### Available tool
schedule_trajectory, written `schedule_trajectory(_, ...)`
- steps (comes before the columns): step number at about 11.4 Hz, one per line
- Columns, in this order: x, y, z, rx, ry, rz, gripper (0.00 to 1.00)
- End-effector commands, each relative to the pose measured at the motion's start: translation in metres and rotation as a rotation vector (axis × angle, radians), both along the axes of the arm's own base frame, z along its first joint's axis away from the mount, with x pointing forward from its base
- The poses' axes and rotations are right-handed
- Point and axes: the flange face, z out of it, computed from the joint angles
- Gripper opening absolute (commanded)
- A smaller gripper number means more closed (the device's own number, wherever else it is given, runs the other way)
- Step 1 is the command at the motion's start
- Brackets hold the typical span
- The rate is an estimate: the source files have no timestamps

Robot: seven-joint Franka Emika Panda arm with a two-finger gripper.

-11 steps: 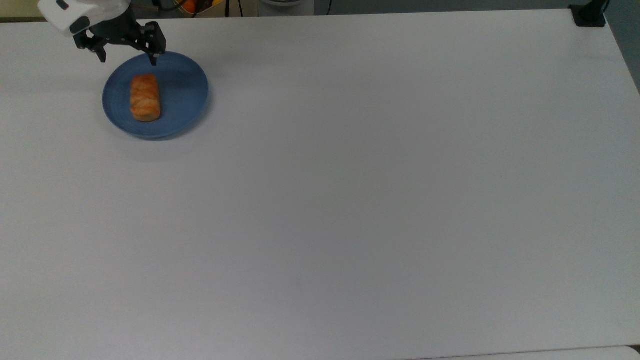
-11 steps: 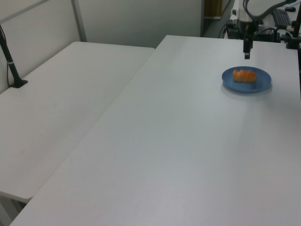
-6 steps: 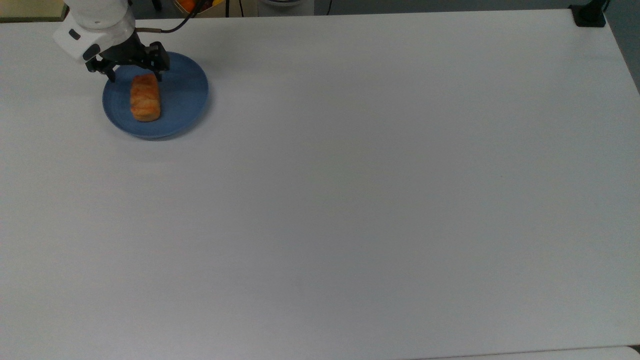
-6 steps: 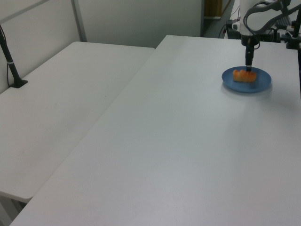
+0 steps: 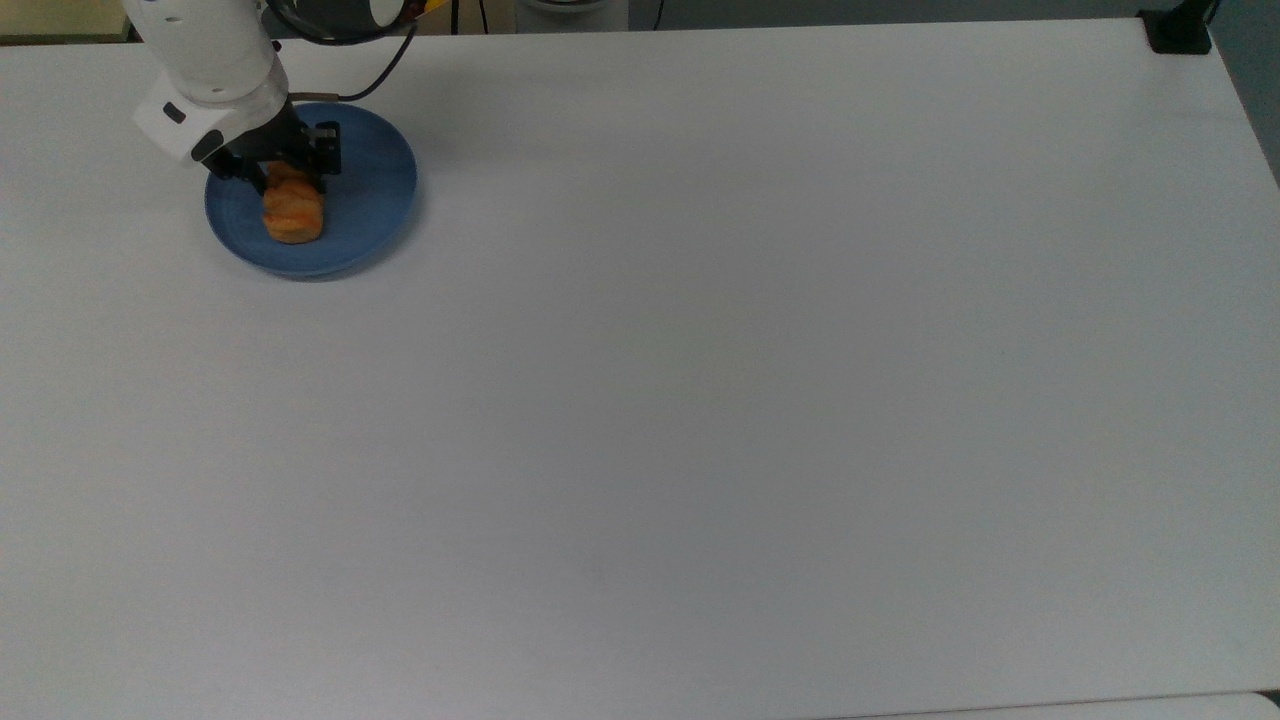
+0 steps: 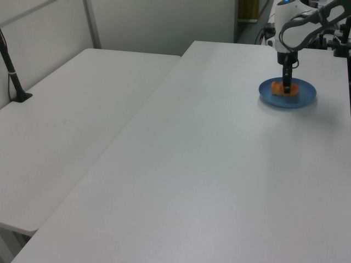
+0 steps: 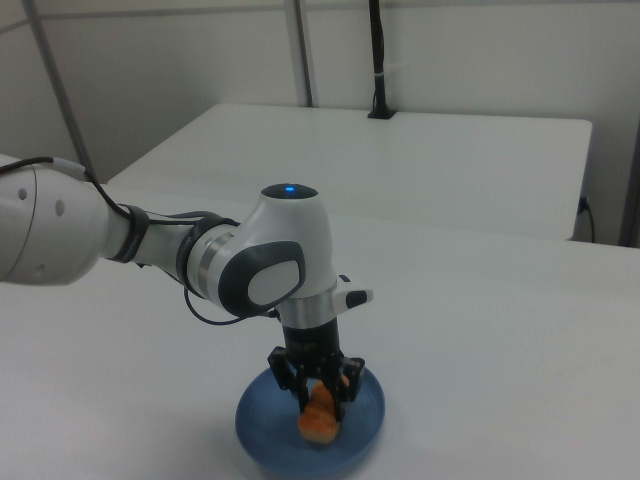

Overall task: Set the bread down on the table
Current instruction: 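Lower the open gripper over the orange bread roll on the blue plate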

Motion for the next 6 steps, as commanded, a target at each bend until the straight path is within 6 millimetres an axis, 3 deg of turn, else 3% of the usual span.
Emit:
schedule_trajectory(1, 0.000, 0.004, 0.002, 0.011, -0.025, 0.014, 0.32)
schedule_trajectory(3, 0.000, 0.005, 0.005, 0.011, -0.024, 0.005, 0.13)
schedule_trajectory(6, -0.005, 0.010, 0.027, 0.021, -0.001, 0.002, 0.10)
